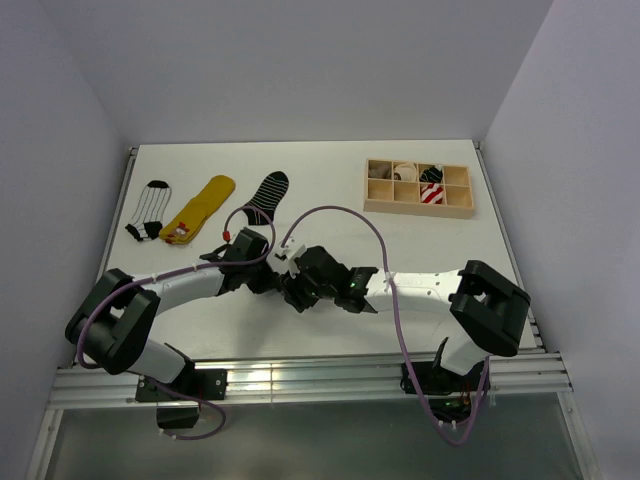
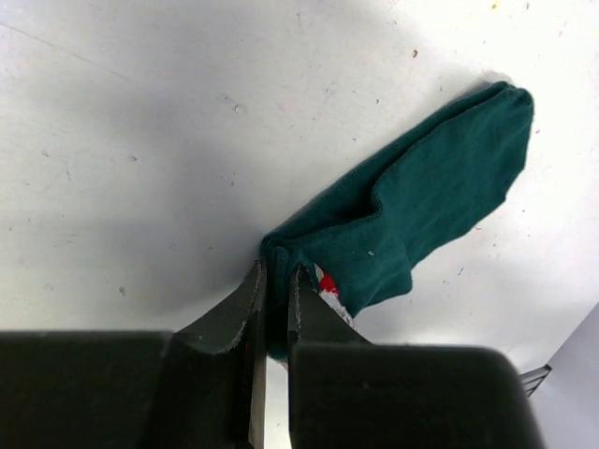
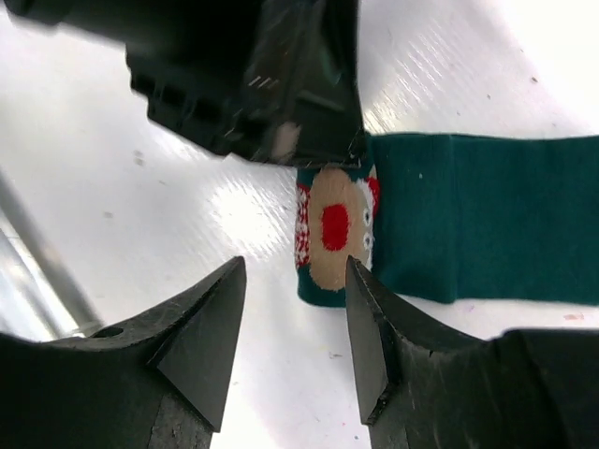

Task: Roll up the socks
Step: Roll the sock at the center of the board.

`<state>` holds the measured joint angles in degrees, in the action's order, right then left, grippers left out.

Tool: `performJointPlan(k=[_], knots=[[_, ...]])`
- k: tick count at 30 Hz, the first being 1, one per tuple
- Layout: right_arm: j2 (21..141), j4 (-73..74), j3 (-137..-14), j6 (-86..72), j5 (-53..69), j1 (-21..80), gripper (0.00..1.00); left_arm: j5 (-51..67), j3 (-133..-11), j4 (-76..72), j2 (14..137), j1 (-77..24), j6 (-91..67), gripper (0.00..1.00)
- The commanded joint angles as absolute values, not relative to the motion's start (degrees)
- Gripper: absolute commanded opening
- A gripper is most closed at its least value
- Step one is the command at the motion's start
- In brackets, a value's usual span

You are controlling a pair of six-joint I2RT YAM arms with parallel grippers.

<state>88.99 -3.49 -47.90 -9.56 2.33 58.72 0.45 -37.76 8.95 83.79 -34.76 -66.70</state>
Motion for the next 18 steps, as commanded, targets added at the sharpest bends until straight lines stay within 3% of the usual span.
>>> performJointPlan(k=[1, 16, 18], knots=[[89.38, -6.32, -47.02, -4.84, -12.21, 62.38, 0.54, 0.88, -40.95, 11.78, 85.43, -35.07, -64.07, 0.02], [99.92, -8.70, -50.18, -1.85, -23.11, 67.68, 0.50, 1.93, -41.93, 12.22, 86.05, -35.07, -63.55, 0.02], [101.42, -8.44, -50.71, -1.93, -24.43, 67.68, 0.47, 2.28, -41.92, 11.87, 86.04, -35.07, -63.37, 0.02]])
